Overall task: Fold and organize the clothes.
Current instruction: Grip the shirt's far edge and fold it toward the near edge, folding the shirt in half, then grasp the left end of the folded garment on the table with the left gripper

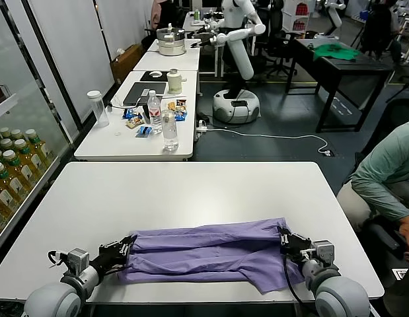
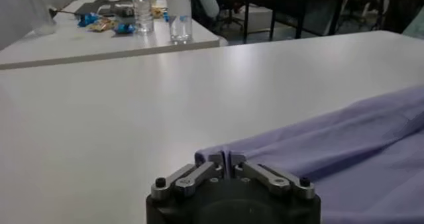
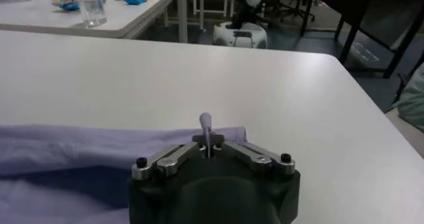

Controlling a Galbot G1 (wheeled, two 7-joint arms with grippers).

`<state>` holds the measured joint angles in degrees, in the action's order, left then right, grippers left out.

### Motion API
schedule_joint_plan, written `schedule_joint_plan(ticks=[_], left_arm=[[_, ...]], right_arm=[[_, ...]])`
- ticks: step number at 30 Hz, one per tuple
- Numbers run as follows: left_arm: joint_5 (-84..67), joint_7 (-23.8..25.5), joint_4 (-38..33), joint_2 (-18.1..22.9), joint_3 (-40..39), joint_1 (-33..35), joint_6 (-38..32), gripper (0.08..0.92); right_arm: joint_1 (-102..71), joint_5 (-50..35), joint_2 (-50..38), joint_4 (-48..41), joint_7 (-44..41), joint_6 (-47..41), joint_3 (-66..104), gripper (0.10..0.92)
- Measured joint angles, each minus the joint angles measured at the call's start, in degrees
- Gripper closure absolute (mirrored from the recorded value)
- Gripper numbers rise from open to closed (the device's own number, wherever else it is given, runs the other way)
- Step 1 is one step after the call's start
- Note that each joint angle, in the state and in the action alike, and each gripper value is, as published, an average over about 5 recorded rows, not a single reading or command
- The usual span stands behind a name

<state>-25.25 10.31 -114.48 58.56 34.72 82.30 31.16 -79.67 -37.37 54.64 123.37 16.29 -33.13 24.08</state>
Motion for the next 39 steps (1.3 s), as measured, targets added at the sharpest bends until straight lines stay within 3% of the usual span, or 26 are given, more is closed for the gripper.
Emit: schedule_joint_plan(ticks=[8,19,25,32,39], left_arm=[[-2.5,-5.8,-4.2,1.3,1.0,2.3,0.3,0.481],[-8.2,-20.7,-7.7,5.4,-3.5,4.9,0.8,0.196],[-9.7,-27.4,-7.0,7.1,-6.1,4.2,1.1,0.177],[-8.6,-31.5,-6.3,8.2,-8.2,3.8,1.6,0.189],[-6.6,-34.3,-6.4,9.4,-10.2,3.5,1.5,0.362]], right_arm=[[-2.6,1.5,0.6,1.4,-0.7,0.3,1.2,0.503],[-3.5,3.6,1.6,2.0,-0.9,0.6,0.6,0.222],[-4.0,4.2,2.1,2.1,-1.0,0.8,0.5,0.203],[-4.0,4.8,2.6,1.9,-1.1,0.9,-0.2,0.203],[-4.4,5.2,2.8,1.9,-1.1,1.0,-0.2,0.203]])
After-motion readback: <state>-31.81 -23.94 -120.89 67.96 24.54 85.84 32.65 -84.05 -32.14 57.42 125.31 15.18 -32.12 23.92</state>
